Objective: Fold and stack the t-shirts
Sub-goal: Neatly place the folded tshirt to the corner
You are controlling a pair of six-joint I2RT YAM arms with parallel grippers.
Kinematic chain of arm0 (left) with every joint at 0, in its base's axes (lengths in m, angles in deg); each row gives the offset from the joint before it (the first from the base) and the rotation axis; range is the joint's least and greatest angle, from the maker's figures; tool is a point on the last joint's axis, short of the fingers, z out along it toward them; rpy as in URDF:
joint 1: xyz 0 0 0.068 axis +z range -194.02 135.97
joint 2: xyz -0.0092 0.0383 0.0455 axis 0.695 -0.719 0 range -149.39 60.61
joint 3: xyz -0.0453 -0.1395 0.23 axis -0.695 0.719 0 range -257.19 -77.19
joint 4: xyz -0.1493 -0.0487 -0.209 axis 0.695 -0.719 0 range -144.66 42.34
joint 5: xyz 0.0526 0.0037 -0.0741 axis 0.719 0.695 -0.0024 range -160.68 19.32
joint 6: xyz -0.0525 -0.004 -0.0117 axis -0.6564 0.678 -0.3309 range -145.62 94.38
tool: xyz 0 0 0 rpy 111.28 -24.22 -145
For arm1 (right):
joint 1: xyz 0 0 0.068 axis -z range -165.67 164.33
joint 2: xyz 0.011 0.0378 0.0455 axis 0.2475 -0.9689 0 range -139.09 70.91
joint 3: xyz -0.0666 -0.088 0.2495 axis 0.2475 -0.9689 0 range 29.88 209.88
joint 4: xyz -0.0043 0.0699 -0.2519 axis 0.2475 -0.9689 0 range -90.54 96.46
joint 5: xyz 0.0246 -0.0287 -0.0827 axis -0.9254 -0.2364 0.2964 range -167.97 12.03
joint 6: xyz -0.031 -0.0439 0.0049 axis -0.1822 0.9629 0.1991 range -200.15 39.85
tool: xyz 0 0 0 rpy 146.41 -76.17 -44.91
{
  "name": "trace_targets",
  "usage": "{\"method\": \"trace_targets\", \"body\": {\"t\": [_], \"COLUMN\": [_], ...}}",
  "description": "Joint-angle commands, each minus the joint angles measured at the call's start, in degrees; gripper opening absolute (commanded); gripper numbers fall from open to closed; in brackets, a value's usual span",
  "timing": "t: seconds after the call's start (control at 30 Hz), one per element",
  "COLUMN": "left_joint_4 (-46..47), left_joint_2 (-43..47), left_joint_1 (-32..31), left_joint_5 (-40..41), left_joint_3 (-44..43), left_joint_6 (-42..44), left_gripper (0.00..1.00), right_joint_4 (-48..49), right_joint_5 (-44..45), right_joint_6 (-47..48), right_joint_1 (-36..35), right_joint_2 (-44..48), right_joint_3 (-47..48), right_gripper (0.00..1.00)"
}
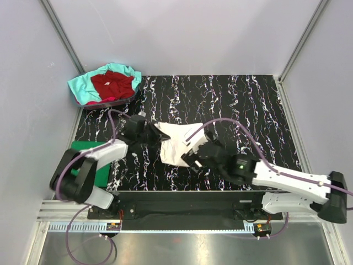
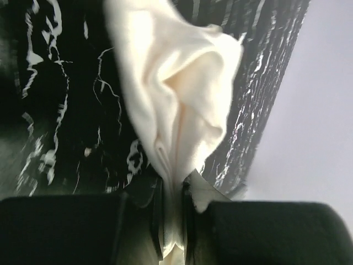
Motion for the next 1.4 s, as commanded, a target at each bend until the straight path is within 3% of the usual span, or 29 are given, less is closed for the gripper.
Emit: {"method": "trace_targets", "body": {"t": [0.0, 0.2, 0.43, 0.7, 1.03, 1.37], "left_joint_4": [-18.7, -31.2, -39.0, -40.3, -35.2, -43.7], "left_joint_2": [9.8, 21.9, 27.9, 26.9, 20.2, 21.3], "left_joint_1": [0.6, 2.8, 14.7, 25.4, 35.8, 41.3], "left_joint_5": [9.5, 20.8, 23.6, 28.2, 33.2, 37.1], "left_joint_3": [-2.9, -2.9, -4.8, -9.6, -14.4, -20.9], "left_joint_6": [11.7, 11.4, 13.4, 15.6, 14.4, 18.8], "left_gripper": [0.0, 0.0, 0.0, 0.0, 0.0, 0.0], "right_joint_4": [-6.6, -8.3, -8.9, -9.5, -12.1, -12.2], "right_joint_5": [4.0, 3.3, 1.1, 0.6, -0.2, -0.3], "right_joint_6": [-8.8, -11.4, -12.6, -11.9, -12.6, -13.4], "right_joint_1": [0.3, 0.3, 0.3, 0.3, 0.2, 0.2], "right_joint_2": [4.9, 9.0, 9.7, 11.7, 14.7, 15.1], "right_joint_3": [2.3, 1.0, 0.3, 0.1, 1.7, 1.5], "right_gripper": [1.0, 1.0, 1.0, 1.0, 1.0, 1.0]}}
